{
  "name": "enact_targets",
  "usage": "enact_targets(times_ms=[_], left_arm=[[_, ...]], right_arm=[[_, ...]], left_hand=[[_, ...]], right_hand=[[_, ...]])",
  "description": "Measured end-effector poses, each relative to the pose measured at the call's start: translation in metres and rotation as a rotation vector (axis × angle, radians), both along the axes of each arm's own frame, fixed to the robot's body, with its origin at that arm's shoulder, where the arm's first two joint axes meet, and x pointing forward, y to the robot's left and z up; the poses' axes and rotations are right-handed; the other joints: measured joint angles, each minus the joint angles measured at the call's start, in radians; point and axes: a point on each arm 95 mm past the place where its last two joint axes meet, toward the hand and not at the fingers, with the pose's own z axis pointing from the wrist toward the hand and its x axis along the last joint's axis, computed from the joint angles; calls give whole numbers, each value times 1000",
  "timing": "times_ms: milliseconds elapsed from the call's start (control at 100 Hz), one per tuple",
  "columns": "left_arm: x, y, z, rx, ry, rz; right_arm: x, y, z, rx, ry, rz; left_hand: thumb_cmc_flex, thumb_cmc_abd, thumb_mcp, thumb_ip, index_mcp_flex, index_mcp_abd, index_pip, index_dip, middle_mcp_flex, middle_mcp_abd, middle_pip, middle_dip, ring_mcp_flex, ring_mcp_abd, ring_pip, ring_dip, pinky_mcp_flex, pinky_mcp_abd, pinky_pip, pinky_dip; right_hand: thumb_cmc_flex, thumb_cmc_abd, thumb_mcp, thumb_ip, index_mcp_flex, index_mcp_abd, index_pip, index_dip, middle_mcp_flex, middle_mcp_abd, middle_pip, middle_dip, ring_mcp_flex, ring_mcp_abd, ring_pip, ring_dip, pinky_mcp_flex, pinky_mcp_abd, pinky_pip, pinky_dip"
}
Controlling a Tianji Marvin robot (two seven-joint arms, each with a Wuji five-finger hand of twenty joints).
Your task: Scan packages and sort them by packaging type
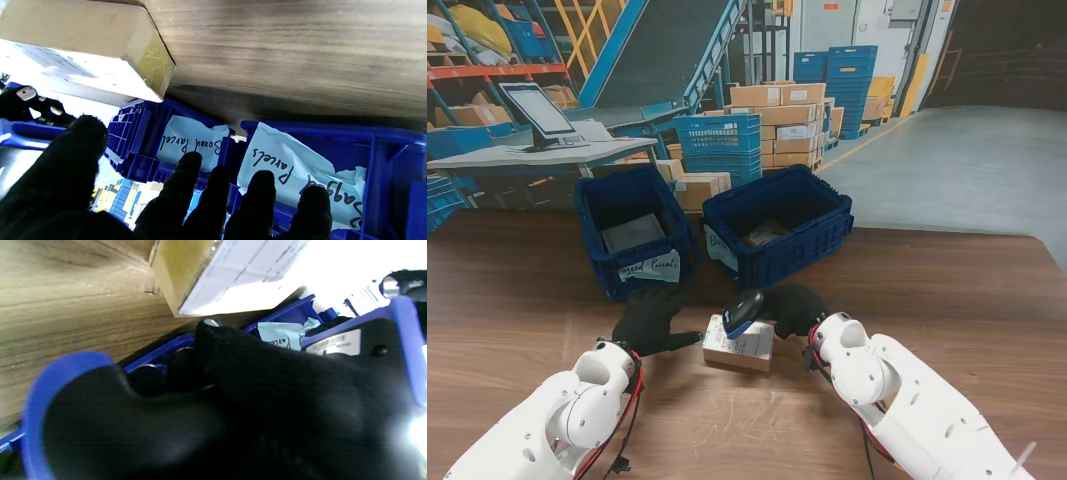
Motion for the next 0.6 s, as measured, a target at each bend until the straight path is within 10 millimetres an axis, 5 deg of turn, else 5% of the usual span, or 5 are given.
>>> enact_targets(times_ms=[600], left_arm=[[-3, 6, -7, -34, 15, 8]], right_arm=[[11, 12, -17, -58, -27, 3]], left_hand=[[0, 0, 17, 0, 0, 0, 0, 0, 0, 9, 0, 0, 0, 0, 0, 0, 0, 0, -13, 10]], right_hand=[[0, 0, 0, 0, 0, 0, 0, 0, 0, 0, 0, -1, 0, 0, 2, -4, 1, 0, 0, -1]])
